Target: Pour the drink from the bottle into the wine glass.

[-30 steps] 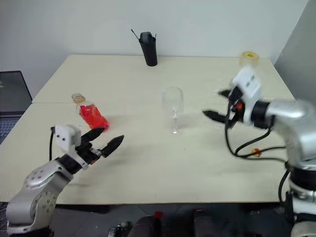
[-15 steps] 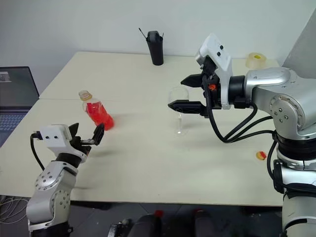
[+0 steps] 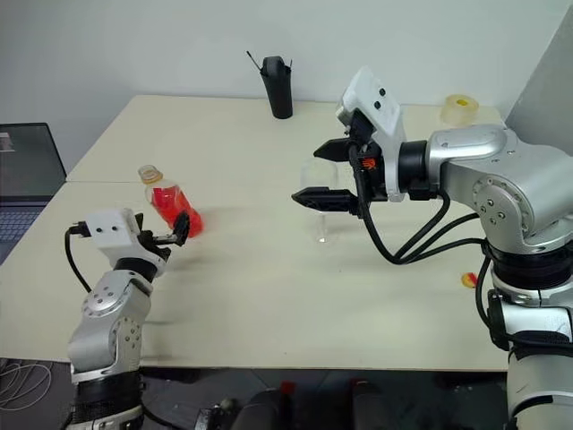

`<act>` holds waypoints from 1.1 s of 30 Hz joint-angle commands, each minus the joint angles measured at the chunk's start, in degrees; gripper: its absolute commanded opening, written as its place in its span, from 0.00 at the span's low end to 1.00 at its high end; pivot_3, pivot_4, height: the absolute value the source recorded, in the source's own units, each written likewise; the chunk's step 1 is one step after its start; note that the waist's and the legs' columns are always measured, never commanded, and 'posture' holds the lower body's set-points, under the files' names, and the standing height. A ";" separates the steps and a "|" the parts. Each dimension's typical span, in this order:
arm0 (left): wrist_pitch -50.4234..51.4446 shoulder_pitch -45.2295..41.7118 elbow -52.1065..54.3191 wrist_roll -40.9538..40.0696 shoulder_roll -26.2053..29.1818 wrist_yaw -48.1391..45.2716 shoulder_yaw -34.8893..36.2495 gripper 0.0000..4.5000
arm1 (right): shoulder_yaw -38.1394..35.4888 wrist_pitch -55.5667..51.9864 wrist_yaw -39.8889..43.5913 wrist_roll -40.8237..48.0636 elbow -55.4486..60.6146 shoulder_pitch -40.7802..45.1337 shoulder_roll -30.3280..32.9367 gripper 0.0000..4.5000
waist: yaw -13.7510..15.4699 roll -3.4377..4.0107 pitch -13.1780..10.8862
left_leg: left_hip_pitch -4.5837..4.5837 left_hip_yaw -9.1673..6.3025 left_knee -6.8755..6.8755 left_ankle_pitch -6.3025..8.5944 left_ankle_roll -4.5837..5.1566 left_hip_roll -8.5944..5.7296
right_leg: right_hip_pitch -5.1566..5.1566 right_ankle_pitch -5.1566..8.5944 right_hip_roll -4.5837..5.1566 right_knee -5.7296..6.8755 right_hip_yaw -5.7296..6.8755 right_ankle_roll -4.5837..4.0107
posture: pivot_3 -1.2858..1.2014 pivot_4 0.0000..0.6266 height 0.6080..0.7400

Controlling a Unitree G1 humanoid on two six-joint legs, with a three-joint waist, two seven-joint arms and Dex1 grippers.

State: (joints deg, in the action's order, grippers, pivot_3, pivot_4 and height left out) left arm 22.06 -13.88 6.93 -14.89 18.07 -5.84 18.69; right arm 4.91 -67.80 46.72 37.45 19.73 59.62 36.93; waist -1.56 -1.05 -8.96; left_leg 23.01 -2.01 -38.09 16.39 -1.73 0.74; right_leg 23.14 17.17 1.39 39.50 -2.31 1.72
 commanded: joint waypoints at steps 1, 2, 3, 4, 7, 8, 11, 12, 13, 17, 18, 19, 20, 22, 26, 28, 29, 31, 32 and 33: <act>-1.84 -2.69 -1.61 2.53 1.23 1.18 -0.66 1.00 | -0.22 0.75 -1.15 0.16 1.83 1.73 -0.32 1.00 | -0.06 0.00 0.00 | 0.00 0.01 0.00 0.00 0.00 0.00 | 0.00 0.00 0.00 0.00 -0.01 0.00 | 0.52 0.24 1.00; -2.48 -3.14 -2.36 3.21 1.33 1.27 -0.98 1.00 | -0.06 0.79 -1.36 0.00 2.02 1.52 -0.21 1.00 | -0.06 0.00 0.00 | 0.00 0.01 0.00 0.00 0.00 0.00 | 0.00 0.00 0.00 0.00 -0.02 0.00 | 0.52 0.24 1.00; -3.15 -3.92 -3.63 3.71 1.28 1.42 -1.20 1.00 | 0.21 0.94 -1.67 -0.38 1.96 1.29 -0.10 1.00 | -0.09 0.00 0.00 | 0.00 0.01 0.00 0.00 0.00 0.00 | 0.01 0.00 0.00 -0.01 -0.02 0.00 | 0.52 0.24 1.00; -3.78 -4.57 -4.71 4.07 1.18 1.55 -1.34 1.00 | 0.38 1.03 -1.92 -0.63 1.98 1.07 0.01 1.00 | -0.08 0.00 0.00 | 0.00 0.01 0.00 0.00 0.00 0.00 | 0.01 0.00 0.00 -0.01 -0.02 0.00 | 0.52 0.24 1.00; -5.57 -6.48 -7.93 5.24 1.13 2.24 -1.70 1.00 | 0.50 0.93 -2.36 -0.62 2.18 0.88 0.14 1.00 | -0.02 -0.01 0.00 | 0.01 0.00 0.00 0.00 0.00 0.00 | 0.02 0.00 0.02 0.00 -0.01 0.00 | 0.52 0.24 1.00; -6.28 -7.17 -9.13 5.82 1.12 3.05 -1.59 1.00 | 0.44 0.75 -2.46 -0.42 2.31 0.95 0.10 1.00 | -0.03 -0.01 0.00 | 0.01 0.00 0.00 0.00 0.00 -0.01 | 0.02 0.00 0.02 0.00 0.00 0.00 | 0.52 0.24 1.00; -8.45 -8.85 -12.39 6.91 1.11 4.50 -1.30 1.00 | 0.34 0.29 -2.70 0.01 2.69 0.92 0.06 1.00 | -0.05 -0.01 0.00 | 0.01 0.01 0.00 0.00 0.00 -0.01 | 0.02 0.00 0.02 0.00 -0.01 0.00 | 0.52 0.24 1.00; -9.35 -9.71 -14.05 6.93 1.03 4.45 -1.35 1.00 | 0.43 0.11 -2.87 0.04 2.80 0.85 0.02 1.00 | -0.05 -0.01 0.00 | 0.01 0.01 0.00 0.00 0.00 0.00 | 0.03 0.00 0.02 0.00 -0.01 0.00 | 0.52 0.24 1.00; -10.26 -10.55 -15.69 7.00 0.96 4.49 -1.47 1.00 | 0.53 -0.02 -2.99 0.03 2.80 0.79 -0.03 1.00 | -0.03 -0.01 0.00 | 0.01 0.00 0.00 0.00 0.00 0.00 | 0.03 0.00 0.02 0.00 -0.01 0.00 | 0.52 0.24 1.00; -13.41 -13.81 -21.99 7.45 0.67 4.75 -2.07 1.00 | 0.90 -0.41 -3.62 0.07 3.17 0.51 -0.27 1.00 | -0.02 -0.01 0.00 | 0.01 0.00 -0.01 0.00 0.00 -0.02 | 0.03 0.00 0.03 0.01 0.01 0.00 | 0.52 0.24 1.00; -14.10 -14.63 -23.41 7.66 0.58 4.92 -2.23 1.00 | 0.96 -0.56 -3.73 0.19 3.45 0.36 -0.27 1.00 | -0.02 -0.01 0.00 | 0.01 0.00 -0.01 0.00 0.00 -0.02 | 0.03 0.00 0.02 0.01 0.01 0.00 | 0.52 0.24 1.00; -14.84 -15.52 -24.95 7.84 0.47 5.03 -2.37 1.00 | 1.02 -0.75 -3.80 0.31 3.83 0.17 -0.19 1.00 | -0.01 -0.02 0.00 | 0.02 0.00 -0.01 0.00 -0.01 -0.02 | 0.03 0.00 0.02 0.00 0.01 0.00 | 0.52 0.24 1.00; -15.58 -16.42 -26.47 7.87 0.36 5.05 -2.37 1.00 | 1.11 -0.86 -3.83 0.34 4.01 0.11 -0.08 1.00 | -0.02 -0.01 0.00 | 0.02 0.00 -0.01 0.00 -0.01 -0.03 | 0.03 0.00 0.02 0.01 0.02 0.00 | 0.52 0.24 1.00; -17.72 -18.80 -30.64 7.99 0.38 5.05 -2.39 1.00 | 1.23 -0.91 -3.94 0.13 3.96 0.13 0.01 1.00 | -0.02 -0.02 0.00 | 0.02 0.00 -0.01 0.00 0.00 -0.03 | 0.04 0.00 0.03 0.01 0.01 0.00 | 0.52 0.24 1.00; -21.30 -21.58 -36.24 7.83 0.57 4.88 -2.47 0.91 | 1.42 -0.92 -4.25 -0.25 4.09 0.07 0.16 1.00 | -0.05 -0.02 0.00 | 0.02 -0.01 -0.02 0.00 -0.01 -0.03 | 0.04 0.00 0.02 0.01 0.02 0.00 | 0.52 0.24 1.00; -22.58 -22.19 -37.64 7.82 0.66 4.72 -2.60 0.80 | 1.34 -1.07 -4.59 -0.20 4.42 -0.11 0.22 1.00 | -0.08 -0.02 0.00 | 0.02 0.00 -0.01 0.00 -0.01 -0.03 | 0.04 0.00 0.02 0.01 0.01 0.00 | 0.52 0.24 1.00; -23.01 -22.41 -38.14 7.86 0.71 4.70 -2.70 0.73 | 1.31 -1.05 -4.67 -0.18 4.40 -0.14 0.27 1.00 | -0.07 -0.02 0.00 | 0.02 0.00 -0.01 0.00 -0.01 -0.03 | 0.05 0.00 0.03 0.01 0.01 0.00 | 0.52 0.24 1.00; -23.67 -22.65 -38.82 7.90 0.81 4.63 -2.84 0.60 | 1.16 -1.09 -4.85 -0.14 4.40 -0.25 0.36 1.00 | -0.04 -0.02 0.00 | 0.02 -0.01 -0.01 -0.01 -0.02 -0.03 | 0.05 0.00 0.03 0.02 0.02 0.00 | 0.52 0.24 1.00; -23.85 -22.53 -38.89 7.89 0.97 4.45 -2.87 0.54 | 0.97 -1.21 -5.05 -0.11 4.59 -0.52 0.47 1.00 | -0.04 -0.02 0.00 | 0.02 -0.01 -0.02 -0.01 -0.02 -0.03 | 0.05 0.00 0.03 0.03 0.02 0.00 | 0.52 0.24 1.00; -24.03 -22.38 -38.89 7.90 1.16 4.21 -2.93 0.48 | 0.77 -1.34 -5.27 -0.07 4.82 -0.80 0.55 1.00 | -0.03 -0.02 0.00 | 0.02 -0.01 -0.02 -0.01 -0.02 -0.03 | 0.05 0.00 0.03 0.03 0.02 0.00 | 0.52 0.24 1.00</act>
State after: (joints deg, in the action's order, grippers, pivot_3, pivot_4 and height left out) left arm -0.49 -35.15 -32.55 -7.45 18.31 -1.13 15.97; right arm 6.92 -69.30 42.08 37.22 22.47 58.83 36.77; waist -1.60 -1.07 -8.96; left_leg 23.04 -2.03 -38.11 16.38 -1.75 0.71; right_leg 23.19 17.17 1.42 39.53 -2.28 1.72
